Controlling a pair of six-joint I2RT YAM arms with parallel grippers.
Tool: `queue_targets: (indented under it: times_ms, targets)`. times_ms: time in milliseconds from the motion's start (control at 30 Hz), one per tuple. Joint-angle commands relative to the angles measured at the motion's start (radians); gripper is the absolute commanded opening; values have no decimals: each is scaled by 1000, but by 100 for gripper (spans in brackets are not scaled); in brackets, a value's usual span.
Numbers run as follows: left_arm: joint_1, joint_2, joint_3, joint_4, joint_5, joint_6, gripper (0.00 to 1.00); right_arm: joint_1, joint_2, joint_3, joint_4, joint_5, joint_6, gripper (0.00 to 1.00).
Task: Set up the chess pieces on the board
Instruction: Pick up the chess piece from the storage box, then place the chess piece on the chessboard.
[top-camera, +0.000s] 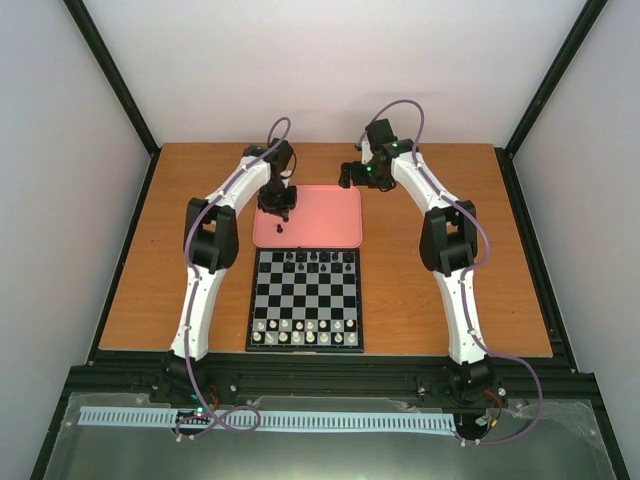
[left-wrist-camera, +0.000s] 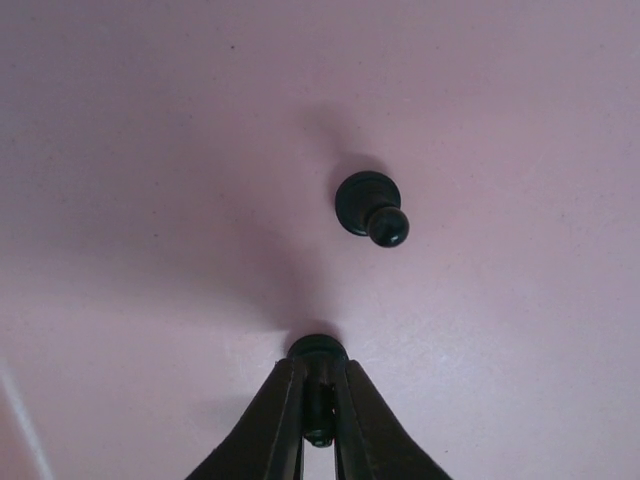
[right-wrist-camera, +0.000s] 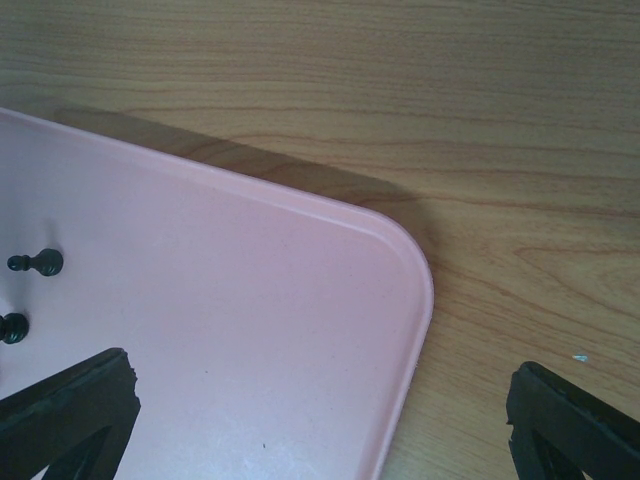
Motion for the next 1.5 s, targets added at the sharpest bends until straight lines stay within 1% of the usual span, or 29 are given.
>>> queue_targets:
  times_ms: [0,200,267,400,500,600,733,800,867,967,1033,1167,1333,1467]
  targets:
    - [-5,15,36,-19,-6,-6,9,-2,24,26,-6,1,-10,100]
    - [-5,14,75,-26,-23,-9,2,-2,24,27,-7,0,-10,100]
    - [-5,1,99,-30,-52,-16,1,-3,23,27,-7,-1,-10,100]
    - [-1,-72,118,-9,-122,-34,1,-2,18,27,-8,-1,-10,100]
    - [8,-126,111,-28,-149,-44,1,-2,18,27,-7,-9,-7,100]
    - [9,-215,42,-52,-191,-48,1,-2,15,24,-9,-12,-7,100]
    - [10,-371,-131,-76,-223,-48,1,-3,16,21,-12,-15,-6,100]
    - [10,-437,-212,-96,-189,-49,1,-1,14,19,-11,-15,-7,100]
    - [10,-500,-297,-103,-116,-60,1,-1,16,19,-8,-15,-7,100]
    - [10,-565,-442,-59,-7,-89,1,-1,20,23,-4,-17,-5,100]
    - [9,-580,-499,-39,22,-104,1,-1,21,26,-3,-20,-4,100]
    - [1,-589,-556,12,66,-124,1,1,22,24,-4,-23,-2,100]
    - [-32,-561,-585,44,62,-137,1,2,23,24,-5,-22,-4,100]
    - [-57,-525,-580,60,60,-141,1,2,22,24,-6,-21,-5,100]
